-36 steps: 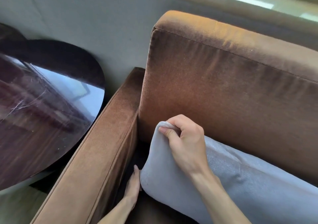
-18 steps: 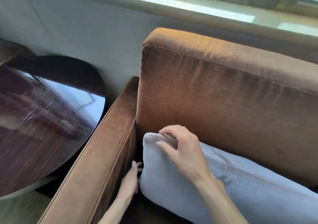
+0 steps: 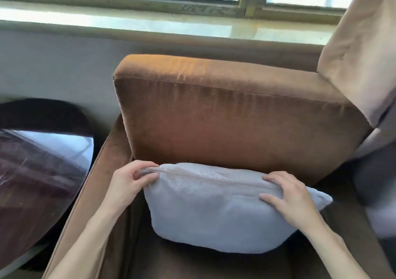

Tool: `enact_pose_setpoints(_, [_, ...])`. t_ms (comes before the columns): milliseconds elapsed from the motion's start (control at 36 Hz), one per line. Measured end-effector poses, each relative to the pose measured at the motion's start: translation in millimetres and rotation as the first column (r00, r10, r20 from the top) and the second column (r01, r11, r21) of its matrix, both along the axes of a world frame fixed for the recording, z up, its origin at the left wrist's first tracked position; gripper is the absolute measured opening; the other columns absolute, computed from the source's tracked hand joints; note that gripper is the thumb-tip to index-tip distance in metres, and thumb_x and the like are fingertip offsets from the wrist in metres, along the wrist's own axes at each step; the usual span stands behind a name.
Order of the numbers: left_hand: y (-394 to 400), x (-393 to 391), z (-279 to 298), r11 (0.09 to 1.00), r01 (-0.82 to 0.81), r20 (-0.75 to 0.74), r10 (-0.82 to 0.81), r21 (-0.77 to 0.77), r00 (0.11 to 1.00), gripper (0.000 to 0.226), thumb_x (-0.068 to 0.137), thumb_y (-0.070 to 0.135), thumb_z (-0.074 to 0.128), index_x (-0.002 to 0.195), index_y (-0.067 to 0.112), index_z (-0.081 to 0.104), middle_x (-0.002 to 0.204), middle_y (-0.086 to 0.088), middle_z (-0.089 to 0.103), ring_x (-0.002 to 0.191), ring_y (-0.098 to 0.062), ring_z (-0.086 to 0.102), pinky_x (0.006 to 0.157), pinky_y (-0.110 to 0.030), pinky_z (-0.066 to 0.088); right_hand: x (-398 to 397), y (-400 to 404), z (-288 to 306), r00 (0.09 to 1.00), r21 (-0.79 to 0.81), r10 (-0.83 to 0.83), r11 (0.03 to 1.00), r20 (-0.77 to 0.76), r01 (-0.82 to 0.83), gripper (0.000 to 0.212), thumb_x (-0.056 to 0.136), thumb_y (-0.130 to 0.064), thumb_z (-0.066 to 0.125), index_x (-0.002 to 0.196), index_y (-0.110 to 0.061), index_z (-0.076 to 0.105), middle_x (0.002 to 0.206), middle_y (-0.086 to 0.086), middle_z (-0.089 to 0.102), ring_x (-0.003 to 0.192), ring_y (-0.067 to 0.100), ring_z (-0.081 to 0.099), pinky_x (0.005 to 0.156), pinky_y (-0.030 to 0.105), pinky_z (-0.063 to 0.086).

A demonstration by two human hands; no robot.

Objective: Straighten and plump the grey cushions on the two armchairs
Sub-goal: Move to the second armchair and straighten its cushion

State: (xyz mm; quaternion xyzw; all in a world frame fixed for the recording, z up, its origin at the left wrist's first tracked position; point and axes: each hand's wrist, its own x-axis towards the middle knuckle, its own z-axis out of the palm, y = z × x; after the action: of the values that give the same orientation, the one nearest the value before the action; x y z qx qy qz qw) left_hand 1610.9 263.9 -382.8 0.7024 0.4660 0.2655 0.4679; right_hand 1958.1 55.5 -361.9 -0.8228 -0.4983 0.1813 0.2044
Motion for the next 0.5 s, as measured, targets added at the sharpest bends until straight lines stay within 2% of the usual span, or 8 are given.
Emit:
enact_pose_setpoints(111, [6.8,-2.7,0.0,0.997,-0.05,-0.063,0.054,0.056,0.997,0.026,0.08,0.009,0.082,0.081,0.035,0.078,0.06,0.001,0.069,0.046,-0.006,0.056,0.05,-0.015,0.047,31.4,-21.3,-3.7,0.995,-0.015,-0.101,0.995,0.024,0.101,0.029,0.079,-0.021,0.083,0.105,-0.027,0.071,0.103,-0.021,0.058,0.105,0.012,0.059,0.1,0.044,0.048])
enact_pose_setpoints(194, [7.5,-2.5,2.6,0.991,-0.09,-0.091,0.099,0.098,0.991,0.024,0.081,0.011,0.081,0.08,0.035,0.077,0.053,-0.003,0.066,0.043,-0.005,0.052,0.049,-0.013,0.045,40.3,-23.2,-5.5,0.99,-0.01,-0.123,0.992,0.062,0.124,0.017,0.082,-0.017,0.079,0.089,-0.028,0.069,0.091,-0.02,0.06,0.093,0.011,0.059,0.086,0.038,0.05])
enact_pose_setpoints(250, [7.7,-2.6,3.9,0.984,-0.133,-0.099,0.145,0.12,0.984,0.024,0.081,0.012,0.079,0.08,0.036,0.076,0.053,-0.003,0.066,0.043,-0.007,0.054,0.051,-0.014,0.046,41.7,-20.4,-5.6,0.985,0.053,-0.137,0.99,0.103,0.133,0.017,0.081,-0.013,0.079,0.08,-0.025,0.067,0.082,-0.018,0.06,0.084,0.01,0.058,0.076,0.035,0.047])
enact_pose_setpoints(333, [5.5,-3.1,2.8,0.972,-0.203,-0.101,0.215,0.122,0.971,0.022,0.083,0.013,0.078,0.081,0.034,0.076,0.055,-0.003,0.067,0.048,-0.01,0.057,0.057,-0.024,0.05,40.5,-17.4,-4.2,0.976,0.176,-0.159,0.975,0.148,0.132,0.018,0.078,-0.01,0.08,0.075,-0.022,0.067,0.076,-0.019,0.057,0.078,0.01,0.057,0.075,0.038,0.049])
enact_pose_setpoints(417, [-2.5,-0.9,2.4,0.966,-0.215,-0.13,0.233,0.142,0.964,0.019,0.083,0.015,0.079,0.08,0.033,0.076,0.065,0.005,0.072,0.058,-0.007,0.064,0.06,-0.012,0.05,36.8,-21.5,-6.7,0.976,0.232,-0.17,0.963,0.138,0.135,0.017,0.076,-0.012,0.083,0.077,-0.021,0.069,0.078,-0.017,0.06,0.08,0.011,0.058,0.081,0.041,0.05])
enact_pose_setpoints(500, [-6.5,3.4,10.1,0.967,-0.17,-0.222,0.211,0.192,0.952,0.022,0.083,0.018,0.08,0.08,0.038,0.074,0.083,0.011,0.075,0.087,-0.01,0.067,0.075,-0.007,0.043,43.8,-37.0,-17.3,0.975,0.242,-0.186,0.958,0.122,0.153,0.017,0.075,-0.022,0.087,0.087,-0.021,0.075,0.089,-0.013,0.067,0.089,0.016,0.061,0.088,0.046,0.048])
